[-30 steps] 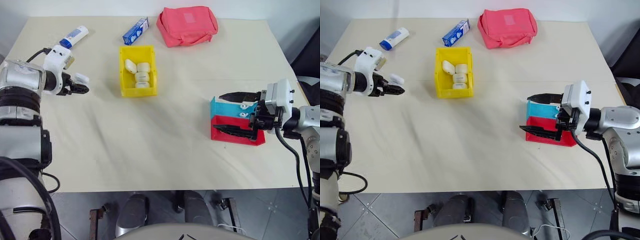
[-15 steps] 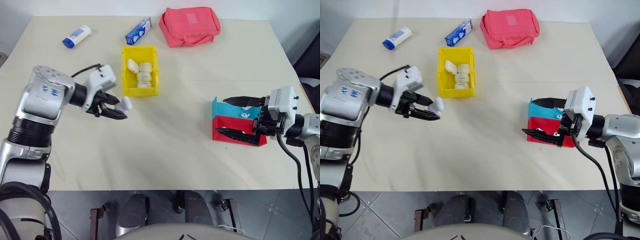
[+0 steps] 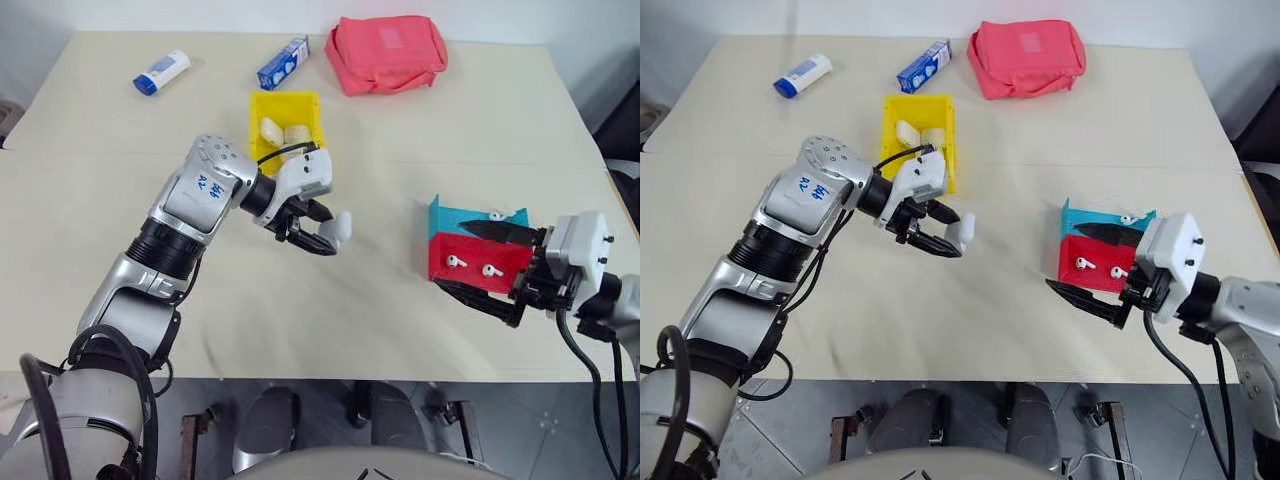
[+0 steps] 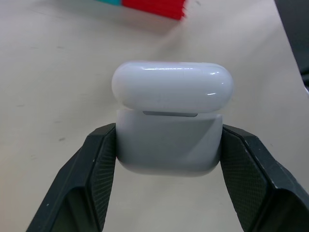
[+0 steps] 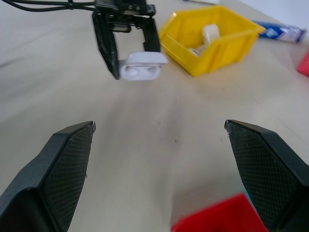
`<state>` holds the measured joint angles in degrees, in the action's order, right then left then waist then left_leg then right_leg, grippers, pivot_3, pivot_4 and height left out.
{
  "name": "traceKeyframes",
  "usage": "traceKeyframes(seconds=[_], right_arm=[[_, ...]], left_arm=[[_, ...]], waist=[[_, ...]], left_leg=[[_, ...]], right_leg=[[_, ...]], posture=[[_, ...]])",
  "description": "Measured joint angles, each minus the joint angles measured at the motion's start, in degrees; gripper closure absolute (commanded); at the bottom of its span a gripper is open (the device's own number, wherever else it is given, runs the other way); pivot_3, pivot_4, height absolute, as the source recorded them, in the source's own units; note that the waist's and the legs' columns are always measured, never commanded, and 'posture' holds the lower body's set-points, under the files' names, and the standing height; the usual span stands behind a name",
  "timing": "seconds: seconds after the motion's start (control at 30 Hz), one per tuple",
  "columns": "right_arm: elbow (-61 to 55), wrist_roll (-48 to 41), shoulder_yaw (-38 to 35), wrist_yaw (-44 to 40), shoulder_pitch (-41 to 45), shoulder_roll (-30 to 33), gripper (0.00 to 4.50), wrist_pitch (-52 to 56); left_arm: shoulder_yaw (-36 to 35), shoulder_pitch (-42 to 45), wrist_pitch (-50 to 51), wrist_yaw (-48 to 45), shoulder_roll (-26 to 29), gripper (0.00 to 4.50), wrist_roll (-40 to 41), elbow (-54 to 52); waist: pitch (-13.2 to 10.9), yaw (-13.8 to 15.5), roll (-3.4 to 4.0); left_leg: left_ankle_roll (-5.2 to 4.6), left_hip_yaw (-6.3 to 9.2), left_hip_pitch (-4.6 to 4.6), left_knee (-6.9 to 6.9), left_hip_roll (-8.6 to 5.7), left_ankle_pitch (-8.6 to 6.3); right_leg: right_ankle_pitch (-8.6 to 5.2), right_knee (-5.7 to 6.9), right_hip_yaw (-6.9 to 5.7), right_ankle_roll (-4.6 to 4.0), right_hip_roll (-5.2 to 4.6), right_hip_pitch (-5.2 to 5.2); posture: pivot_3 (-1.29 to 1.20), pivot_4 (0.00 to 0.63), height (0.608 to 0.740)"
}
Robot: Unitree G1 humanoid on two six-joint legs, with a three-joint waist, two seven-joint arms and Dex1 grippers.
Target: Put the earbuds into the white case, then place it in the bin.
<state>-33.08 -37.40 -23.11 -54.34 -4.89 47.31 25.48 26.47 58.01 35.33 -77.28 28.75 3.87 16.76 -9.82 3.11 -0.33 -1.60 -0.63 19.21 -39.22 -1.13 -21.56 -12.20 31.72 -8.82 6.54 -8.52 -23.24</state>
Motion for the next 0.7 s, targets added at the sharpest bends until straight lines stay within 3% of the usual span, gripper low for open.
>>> traceKeyframes(seconds=[0.3, 0.7], right_arm=[[-2.9, -1.1, -1.1, 2.9, -2.0, -0.3, 0.00, 0.8], [-3.4, -1.7, -2.0, 3.9, -2.9, -0.3, 0.00, 0.8]], left_arm=[[10.5, 2.9, -2.3, -2.5, -2.5, 1.70, -8.4, 6.4], [16.7, 7.1, -2.3, -3.2, -5.3, 1.70, -16.9, 6.4]], waist=[[0.0, 0.4, 0.02], [0.1, 0.6, 0.18]], left_leg=[[-0.27, 0.08, 0.01, -0.11, -0.06, -0.11], [-0.40, 0.15, -0.06, -0.11, -0.03, -0.21]], right_leg=[[0.00, -0.07, 0.00, 0.00, -0.02, 0.00], [0.00, -0.18, 0.02, 0.00, -0.05, 0.39]], posture=[[0.00, 0.150, 0.740], [0.00, 0.150, 0.740]])
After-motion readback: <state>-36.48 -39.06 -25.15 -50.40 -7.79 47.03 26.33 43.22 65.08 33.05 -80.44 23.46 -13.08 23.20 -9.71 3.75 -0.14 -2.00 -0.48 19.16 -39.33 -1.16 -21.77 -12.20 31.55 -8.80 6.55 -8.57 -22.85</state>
